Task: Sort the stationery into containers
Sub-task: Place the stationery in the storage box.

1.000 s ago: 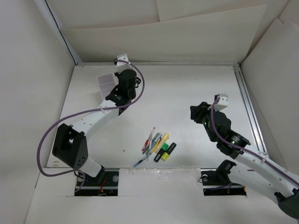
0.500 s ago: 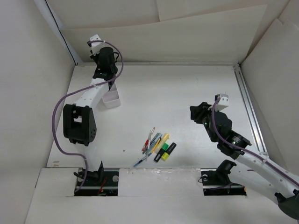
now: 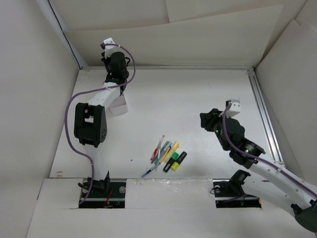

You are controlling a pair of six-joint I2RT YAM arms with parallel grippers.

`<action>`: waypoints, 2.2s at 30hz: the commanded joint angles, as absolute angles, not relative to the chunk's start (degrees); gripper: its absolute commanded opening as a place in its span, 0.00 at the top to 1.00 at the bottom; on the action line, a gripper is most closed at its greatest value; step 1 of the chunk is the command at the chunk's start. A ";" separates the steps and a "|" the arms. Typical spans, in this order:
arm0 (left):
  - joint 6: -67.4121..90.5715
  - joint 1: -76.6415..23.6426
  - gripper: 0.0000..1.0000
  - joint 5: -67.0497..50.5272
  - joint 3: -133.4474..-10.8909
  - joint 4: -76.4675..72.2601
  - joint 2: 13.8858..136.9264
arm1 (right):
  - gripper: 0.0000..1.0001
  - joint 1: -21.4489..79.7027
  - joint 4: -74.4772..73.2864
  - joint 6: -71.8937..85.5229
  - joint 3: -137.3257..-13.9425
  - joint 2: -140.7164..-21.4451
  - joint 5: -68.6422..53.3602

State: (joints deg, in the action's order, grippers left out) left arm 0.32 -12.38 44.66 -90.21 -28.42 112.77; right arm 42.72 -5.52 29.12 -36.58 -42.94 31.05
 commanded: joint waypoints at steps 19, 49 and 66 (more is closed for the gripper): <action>-8.44 -12.30 1.00 48.16 -97.12 -38.58 119.44 | 0.53 42.36 -0.88 27.33 -36.12 -43.51 28.04; -5.63 -12.30 0.81 50.36 -84.55 -43.07 114.35 | 0.53 42.36 -0.88 26.81 -36.12 -41.40 28.04; 21.85 -15.11 0.83 31.06 -80.18 -13.73 92.92 | 0.67 42.36 -0.88 26.81 -36.12 -41.92 27.51</action>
